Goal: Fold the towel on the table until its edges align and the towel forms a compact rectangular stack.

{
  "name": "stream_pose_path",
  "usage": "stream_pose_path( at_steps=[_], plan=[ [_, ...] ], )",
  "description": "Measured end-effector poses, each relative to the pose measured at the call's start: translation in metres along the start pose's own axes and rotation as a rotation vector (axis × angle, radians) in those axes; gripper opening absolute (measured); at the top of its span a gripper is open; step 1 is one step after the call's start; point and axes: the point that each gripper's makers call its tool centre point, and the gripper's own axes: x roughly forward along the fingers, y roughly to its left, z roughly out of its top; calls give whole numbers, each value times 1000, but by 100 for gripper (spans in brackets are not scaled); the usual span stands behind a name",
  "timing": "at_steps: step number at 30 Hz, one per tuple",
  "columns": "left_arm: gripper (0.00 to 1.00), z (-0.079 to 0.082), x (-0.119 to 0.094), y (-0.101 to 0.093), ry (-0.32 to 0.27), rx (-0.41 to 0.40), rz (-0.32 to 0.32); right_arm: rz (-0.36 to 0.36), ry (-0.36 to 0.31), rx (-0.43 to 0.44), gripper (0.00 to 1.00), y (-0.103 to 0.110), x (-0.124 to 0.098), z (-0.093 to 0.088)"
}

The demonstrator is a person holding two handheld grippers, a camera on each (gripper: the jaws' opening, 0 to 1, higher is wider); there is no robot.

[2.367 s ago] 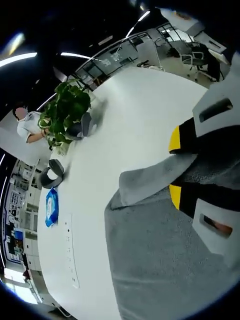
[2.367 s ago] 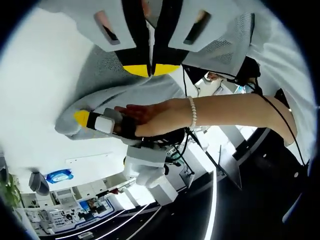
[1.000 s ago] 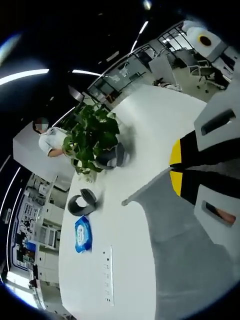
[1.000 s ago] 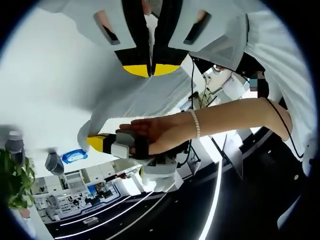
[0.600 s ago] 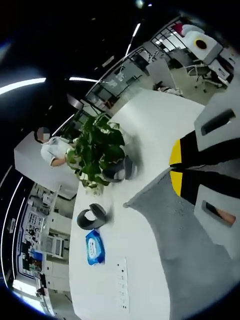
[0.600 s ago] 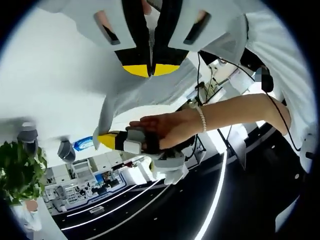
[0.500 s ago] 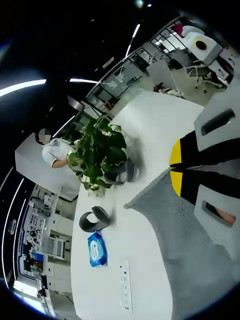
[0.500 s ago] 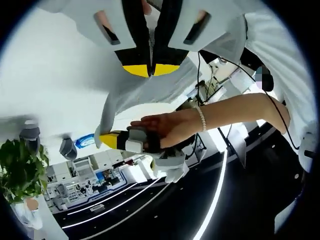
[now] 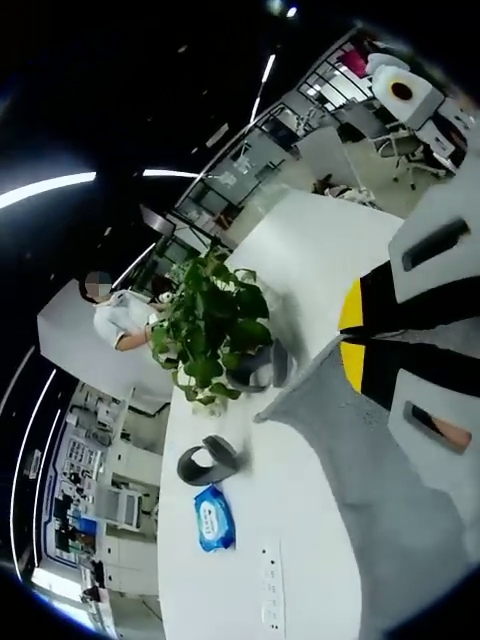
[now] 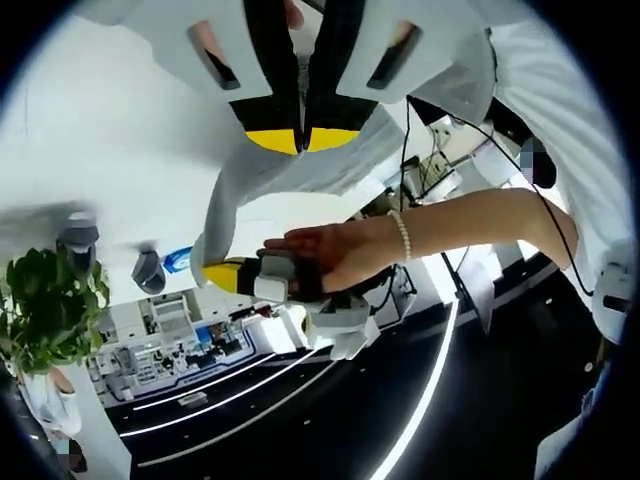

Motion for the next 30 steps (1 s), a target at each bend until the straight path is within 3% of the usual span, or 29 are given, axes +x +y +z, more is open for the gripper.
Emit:
stream_pose_path(
  at_steps=[3,11,22,30],
  plan=[
    [1,0,-1,1,1,7,-2,2,-5,1,0,2,0,2],
    [1,-4,-22,21,-4,9,19,80,61,-67,0,35,34,0],
    [1,-6,-73,71,-46,-39,45,234,146,-132,0,89,93,-1],
    [1,-6,-105,106,-82,-50,72,302,191,-158,0,117,128,-6]
  ],
)
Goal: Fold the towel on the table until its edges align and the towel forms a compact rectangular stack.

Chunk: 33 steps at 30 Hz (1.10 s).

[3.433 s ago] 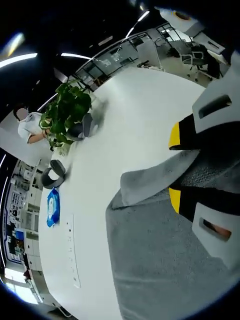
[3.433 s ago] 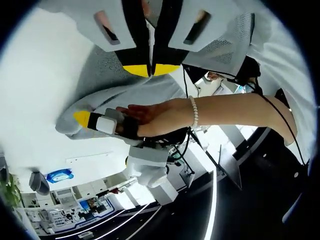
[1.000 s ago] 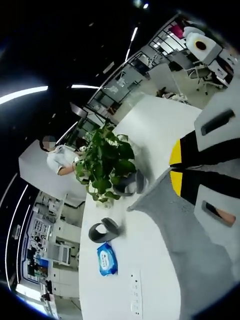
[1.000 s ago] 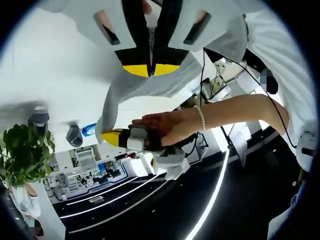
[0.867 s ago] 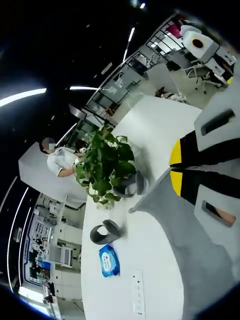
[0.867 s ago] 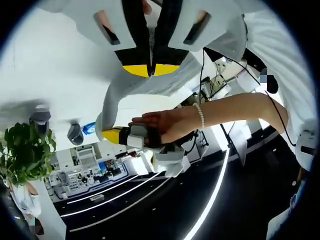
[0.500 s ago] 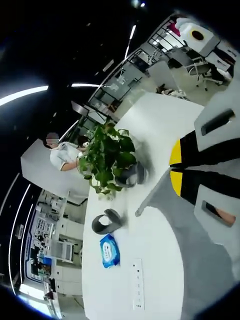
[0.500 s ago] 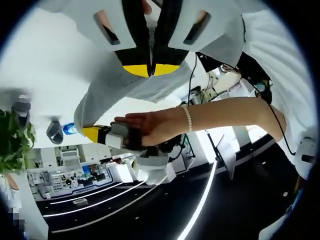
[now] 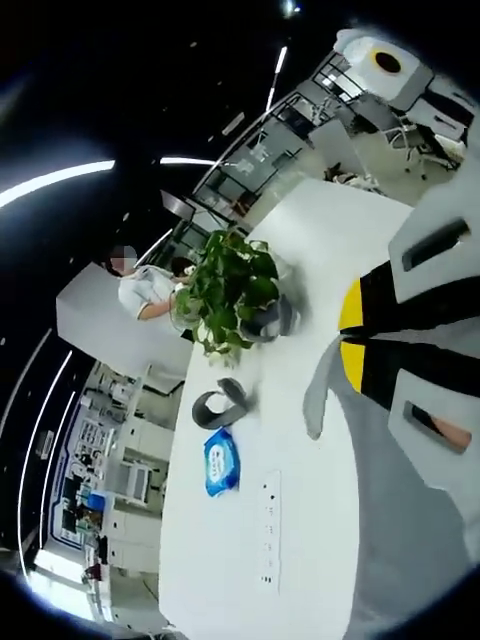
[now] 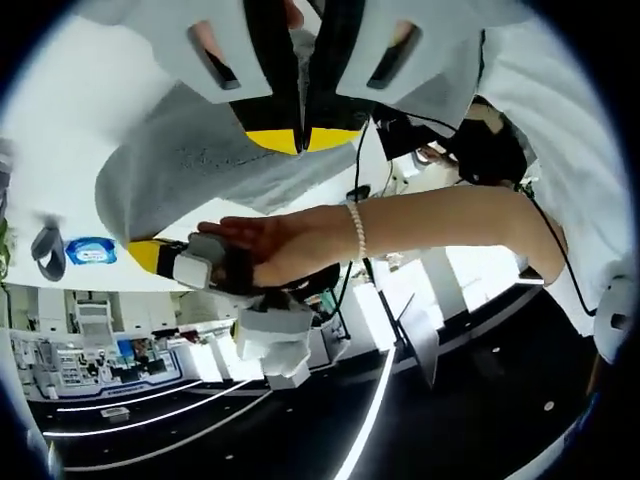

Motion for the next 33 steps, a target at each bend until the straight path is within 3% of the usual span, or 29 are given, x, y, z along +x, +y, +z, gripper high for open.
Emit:
stream_pose_path(
  at_steps=[10,19,24,33],
  plan=[
    [2,6,-38,50,-49,11,62,72,49,-10,0,16,46,3],
    [2,7,-70,100,-57,39,134,128,67,-11,0,29,91,6],
    [2,2,-84,120,-47,89,172,154,82,-24,0,38,113,5],
    [2,-2,-109,151,-56,89,218,181,122,-79,0,56,155,3]
  ],
)
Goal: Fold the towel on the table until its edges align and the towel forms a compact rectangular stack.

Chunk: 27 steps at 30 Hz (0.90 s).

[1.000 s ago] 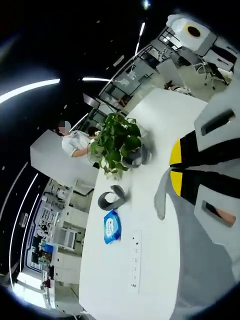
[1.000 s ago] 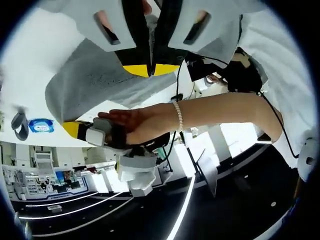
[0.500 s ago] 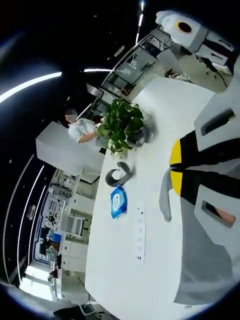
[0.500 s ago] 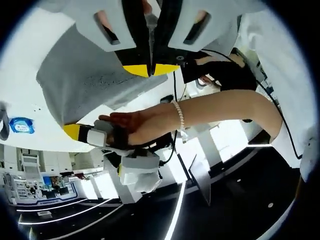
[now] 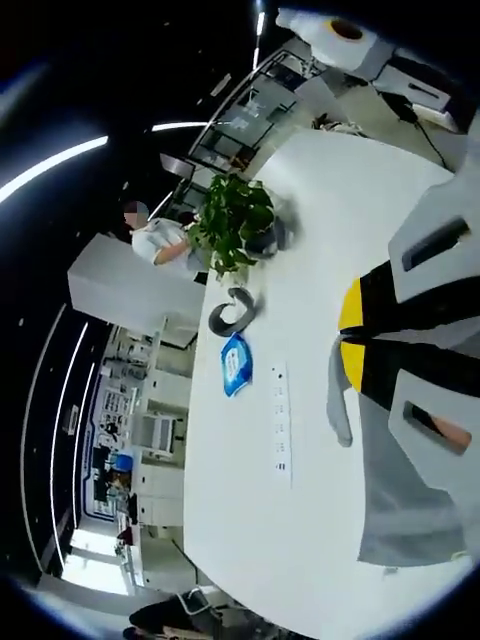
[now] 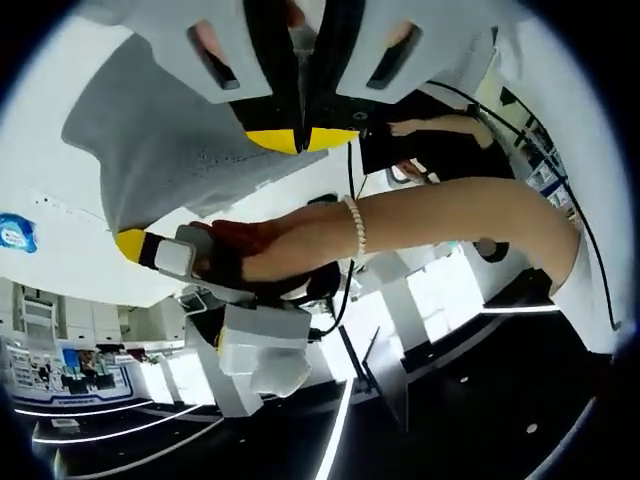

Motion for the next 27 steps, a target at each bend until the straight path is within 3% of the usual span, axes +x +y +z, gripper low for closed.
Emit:
stream_pose_path(
  at_steps=[16,27],
  plan=[
    [2,6,-26,49,-44,2,50,43,21,-42,0,7,51,13],
    [2,-4,-41,87,-34,-10,81,69,65,-77,0,15,89,13]
  ],
)
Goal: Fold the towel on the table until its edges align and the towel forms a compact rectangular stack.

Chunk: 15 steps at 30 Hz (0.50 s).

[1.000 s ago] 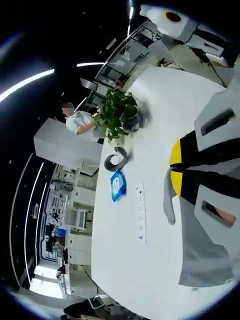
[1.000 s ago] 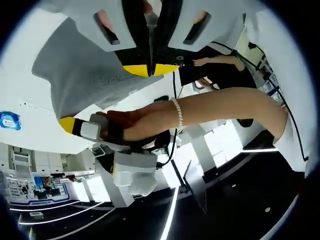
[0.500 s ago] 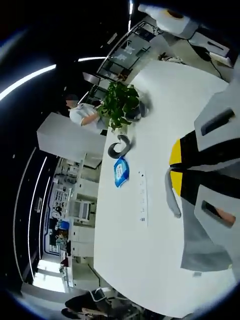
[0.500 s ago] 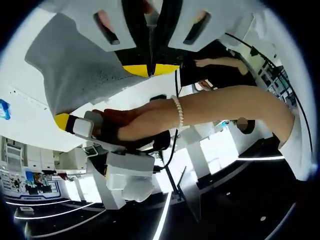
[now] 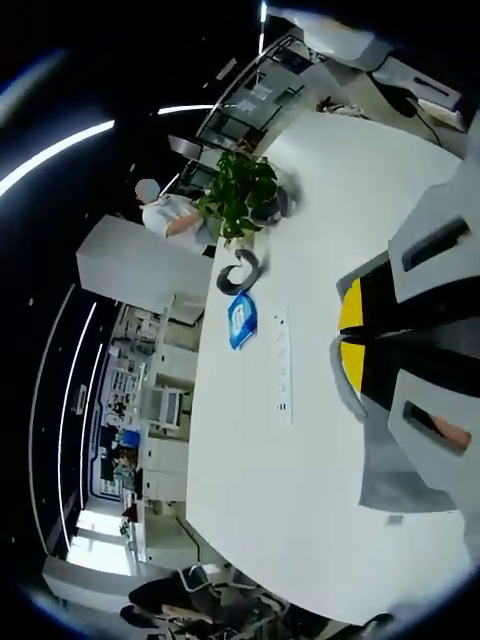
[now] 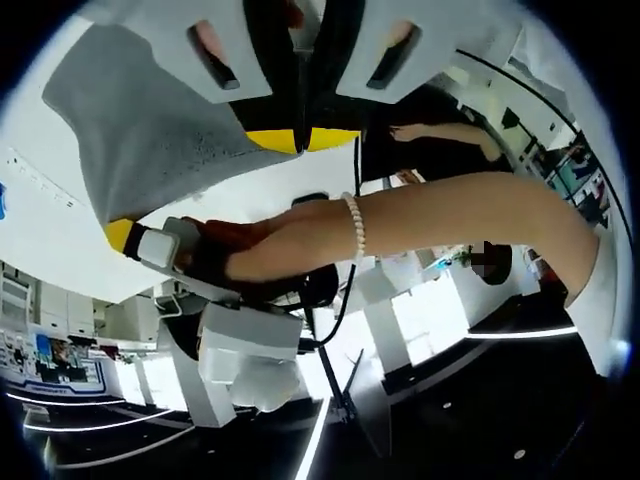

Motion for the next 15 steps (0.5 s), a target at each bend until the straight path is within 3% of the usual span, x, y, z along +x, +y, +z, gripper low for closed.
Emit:
stream_pose_path(
  at_steps=[15],
  plan=[
    [2,-7,-19,39,-6,2,33,39,19,28,0,8,48,3]
  ],
)
